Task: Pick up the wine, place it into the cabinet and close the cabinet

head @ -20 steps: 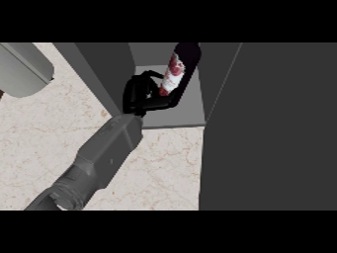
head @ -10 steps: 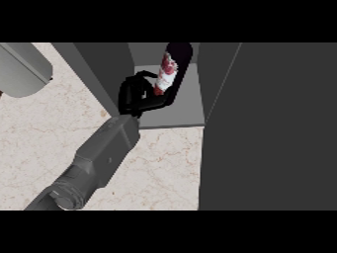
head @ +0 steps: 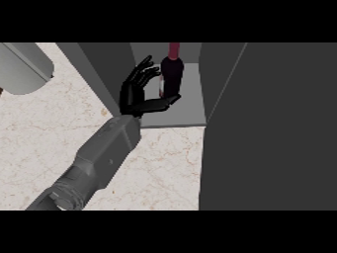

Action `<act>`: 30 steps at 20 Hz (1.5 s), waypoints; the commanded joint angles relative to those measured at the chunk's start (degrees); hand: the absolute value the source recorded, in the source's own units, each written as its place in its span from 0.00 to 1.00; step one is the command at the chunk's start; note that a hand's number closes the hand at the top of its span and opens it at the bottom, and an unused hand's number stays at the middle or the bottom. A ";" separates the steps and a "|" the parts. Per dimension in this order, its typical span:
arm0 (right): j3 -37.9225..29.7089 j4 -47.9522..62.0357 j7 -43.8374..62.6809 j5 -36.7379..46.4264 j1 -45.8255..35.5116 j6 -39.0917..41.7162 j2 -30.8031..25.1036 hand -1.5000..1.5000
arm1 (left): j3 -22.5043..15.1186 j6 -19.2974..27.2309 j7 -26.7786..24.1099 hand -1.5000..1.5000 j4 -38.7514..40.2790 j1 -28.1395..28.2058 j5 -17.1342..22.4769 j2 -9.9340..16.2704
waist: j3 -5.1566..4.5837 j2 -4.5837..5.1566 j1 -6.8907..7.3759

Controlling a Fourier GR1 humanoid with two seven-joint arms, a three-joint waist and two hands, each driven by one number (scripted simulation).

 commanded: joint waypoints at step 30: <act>1.38 -1.32 3.03 2.22 -2.16 -1.99 0.42 0.00 | -14.31 16.72 24.83 0.00 -87.96 43.17 -13.10 24.86 | 0.67 -1.63 3.51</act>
